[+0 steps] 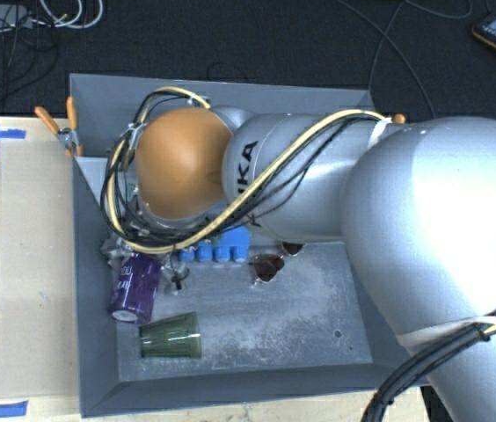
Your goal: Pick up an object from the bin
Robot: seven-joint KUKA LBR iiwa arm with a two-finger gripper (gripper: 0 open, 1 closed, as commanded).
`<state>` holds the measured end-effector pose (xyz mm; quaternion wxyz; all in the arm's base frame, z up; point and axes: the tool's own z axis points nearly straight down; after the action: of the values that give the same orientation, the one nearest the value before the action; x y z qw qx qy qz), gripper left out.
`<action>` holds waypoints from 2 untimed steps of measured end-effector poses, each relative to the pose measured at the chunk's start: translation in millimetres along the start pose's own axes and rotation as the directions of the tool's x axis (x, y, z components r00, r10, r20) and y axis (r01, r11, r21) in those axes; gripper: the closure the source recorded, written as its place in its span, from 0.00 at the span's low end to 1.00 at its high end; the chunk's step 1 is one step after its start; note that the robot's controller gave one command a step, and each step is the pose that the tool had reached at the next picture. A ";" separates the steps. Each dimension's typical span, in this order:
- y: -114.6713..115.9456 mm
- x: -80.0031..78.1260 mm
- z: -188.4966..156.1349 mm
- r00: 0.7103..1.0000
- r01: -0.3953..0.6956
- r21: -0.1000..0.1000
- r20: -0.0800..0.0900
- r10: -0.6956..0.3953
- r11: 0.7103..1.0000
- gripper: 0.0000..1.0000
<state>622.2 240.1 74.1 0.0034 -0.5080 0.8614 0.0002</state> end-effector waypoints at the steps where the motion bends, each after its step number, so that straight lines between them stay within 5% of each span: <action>1: 11.2 2.4 5.4 0.991 0.134 -0.009 -0.006 -0.134 0.991 1.00; 2: 11.2 2.5 5.1 0.991 0.133 -0.009 -0.006 -0.133 0.991 1.00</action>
Offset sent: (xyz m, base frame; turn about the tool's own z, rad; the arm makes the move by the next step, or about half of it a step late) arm 0.0000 0.0000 0.0000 0.0000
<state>611.2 243.4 68.9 -0.0016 -0.5644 0.8255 0.0023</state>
